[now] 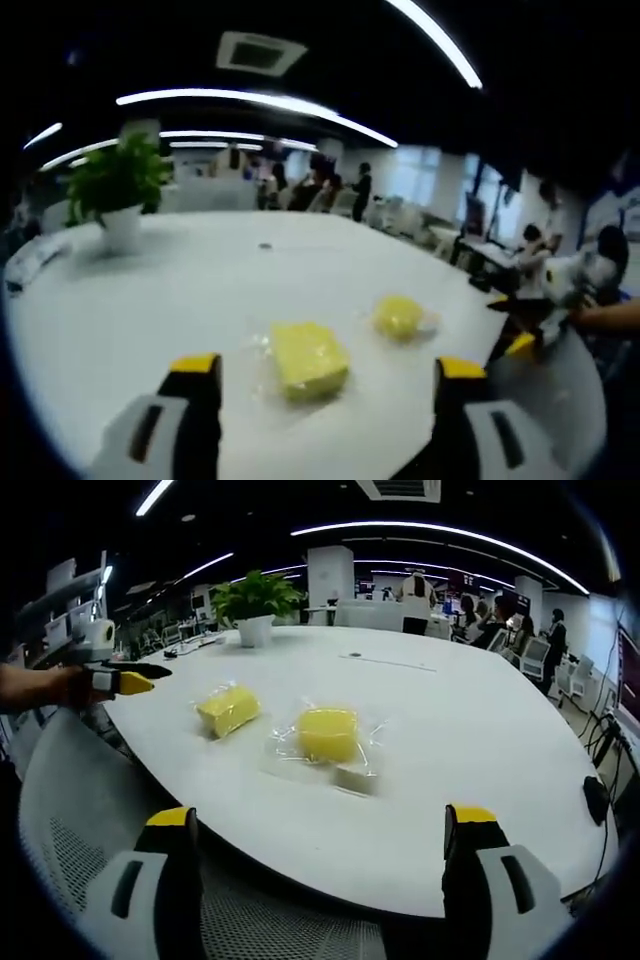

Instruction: Compare the silicone blocks by pressing each to a similar depth, holding the contact briefly, and releasing to observe deformation and rebound differences across the visible hardness samples.

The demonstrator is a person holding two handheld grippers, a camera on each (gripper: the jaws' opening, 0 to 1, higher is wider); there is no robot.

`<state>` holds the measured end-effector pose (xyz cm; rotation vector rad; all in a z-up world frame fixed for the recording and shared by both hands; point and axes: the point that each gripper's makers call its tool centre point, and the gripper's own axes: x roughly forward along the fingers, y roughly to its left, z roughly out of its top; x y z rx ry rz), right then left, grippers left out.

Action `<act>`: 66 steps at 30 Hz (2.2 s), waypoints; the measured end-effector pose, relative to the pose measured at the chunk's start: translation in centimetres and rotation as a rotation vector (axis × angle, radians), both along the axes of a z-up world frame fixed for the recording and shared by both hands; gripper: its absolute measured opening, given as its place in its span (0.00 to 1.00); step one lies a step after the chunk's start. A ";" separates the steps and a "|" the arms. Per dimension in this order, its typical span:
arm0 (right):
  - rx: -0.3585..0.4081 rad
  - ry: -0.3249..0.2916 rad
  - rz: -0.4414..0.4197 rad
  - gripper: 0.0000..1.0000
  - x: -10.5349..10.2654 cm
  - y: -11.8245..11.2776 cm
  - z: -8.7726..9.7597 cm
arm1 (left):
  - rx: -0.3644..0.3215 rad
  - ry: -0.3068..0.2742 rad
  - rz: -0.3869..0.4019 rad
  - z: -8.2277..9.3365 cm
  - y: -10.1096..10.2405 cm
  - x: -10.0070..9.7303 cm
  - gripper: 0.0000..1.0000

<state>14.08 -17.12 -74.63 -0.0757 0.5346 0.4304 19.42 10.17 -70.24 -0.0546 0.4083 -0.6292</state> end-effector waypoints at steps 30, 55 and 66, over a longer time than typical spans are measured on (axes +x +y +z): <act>0.071 -0.003 -0.052 0.96 0.0 -0.6 0.2 | 0.033 0.053 0.009 -2.8 0.8 -3.5 1.00; 0.076 -0.028 -0.049 0.96 0.2 -0.5 0.5 | 0.042 0.083 -0.070 -1.5 -0.6 -1.9 0.90; 0.072 -0.024 -0.039 0.96 0.2 -0.4 0.4 | -0.012 0.142 -0.172 -1.6 -5.4 -0.6 0.75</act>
